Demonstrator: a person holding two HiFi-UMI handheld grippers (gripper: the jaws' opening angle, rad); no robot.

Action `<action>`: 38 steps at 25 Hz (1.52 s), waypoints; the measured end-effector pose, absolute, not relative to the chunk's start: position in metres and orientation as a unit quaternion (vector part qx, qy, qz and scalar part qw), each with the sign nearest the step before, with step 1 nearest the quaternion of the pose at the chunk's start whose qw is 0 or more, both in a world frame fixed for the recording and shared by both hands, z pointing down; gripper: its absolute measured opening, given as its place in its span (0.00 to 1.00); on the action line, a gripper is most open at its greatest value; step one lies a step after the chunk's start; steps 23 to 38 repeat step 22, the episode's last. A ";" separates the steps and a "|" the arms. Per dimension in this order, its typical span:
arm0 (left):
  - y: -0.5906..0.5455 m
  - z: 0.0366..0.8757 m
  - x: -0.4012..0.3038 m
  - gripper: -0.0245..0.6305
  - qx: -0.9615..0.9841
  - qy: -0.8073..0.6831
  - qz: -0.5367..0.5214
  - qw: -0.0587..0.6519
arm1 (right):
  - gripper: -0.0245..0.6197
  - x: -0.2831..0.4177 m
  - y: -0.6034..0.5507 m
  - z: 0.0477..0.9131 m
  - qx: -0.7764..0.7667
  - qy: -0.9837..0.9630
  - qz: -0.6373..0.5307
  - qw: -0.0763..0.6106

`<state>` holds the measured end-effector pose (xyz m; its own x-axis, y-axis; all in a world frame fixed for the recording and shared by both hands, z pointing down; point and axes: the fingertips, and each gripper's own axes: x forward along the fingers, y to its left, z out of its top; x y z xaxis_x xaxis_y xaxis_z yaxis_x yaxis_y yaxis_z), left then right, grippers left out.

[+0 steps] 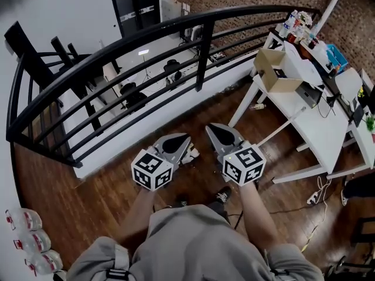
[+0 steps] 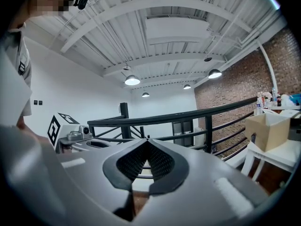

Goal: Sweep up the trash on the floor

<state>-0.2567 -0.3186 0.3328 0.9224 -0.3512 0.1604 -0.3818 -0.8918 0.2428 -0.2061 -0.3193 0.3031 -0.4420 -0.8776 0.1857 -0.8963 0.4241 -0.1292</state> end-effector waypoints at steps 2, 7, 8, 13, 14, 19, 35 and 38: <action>-0.320 0.334 -0.257 0.04 0.970 -0.191 0.059 0.136 | 0.04 -0.207 -0.320 0.303 0.525 -0.843 0.105 0.047; -0.321 0.333 -0.256 0.04 0.970 -0.194 0.063 0.135 | 0.04 -0.206 -0.320 0.303 0.527 -0.842 0.108 0.047; -0.321 0.333 -0.256 0.04 0.970 -0.194 0.063 0.135 | 0.04 -0.206 -0.320 0.303 0.527 -0.842 0.108 0.047; -0.322 0.332 -0.258 0.04 0.970 -0.194 0.062 0.134 | 0.04 -0.207 -0.320 0.302 0.529 -0.841 0.108 0.047; -0.322 0.332 -0.258 0.04 0.970 -0.194 0.062 0.135 | 0.04 -0.207 -0.321 0.301 0.529 -0.840 0.108 0.047; -0.319 0.335 -0.255 0.04 0.970 -0.190 0.065 0.138 | 0.04 -0.204 -0.319 0.299 0.532 -0.838 0.107 0.047; -0.315 0.336 -0.254 0.04 0.970 -0.188 0.065 0.139 | 0.04 -0.204 -0.316 0.300 0.533 -0.838 0.107 0.047; -0.315 0.336 -0.254 0.04 0.970 -0.188 0.065 0.139 | 0.04 -0.204 -0.316 0.300 0.533 -0.838 0.107 0.047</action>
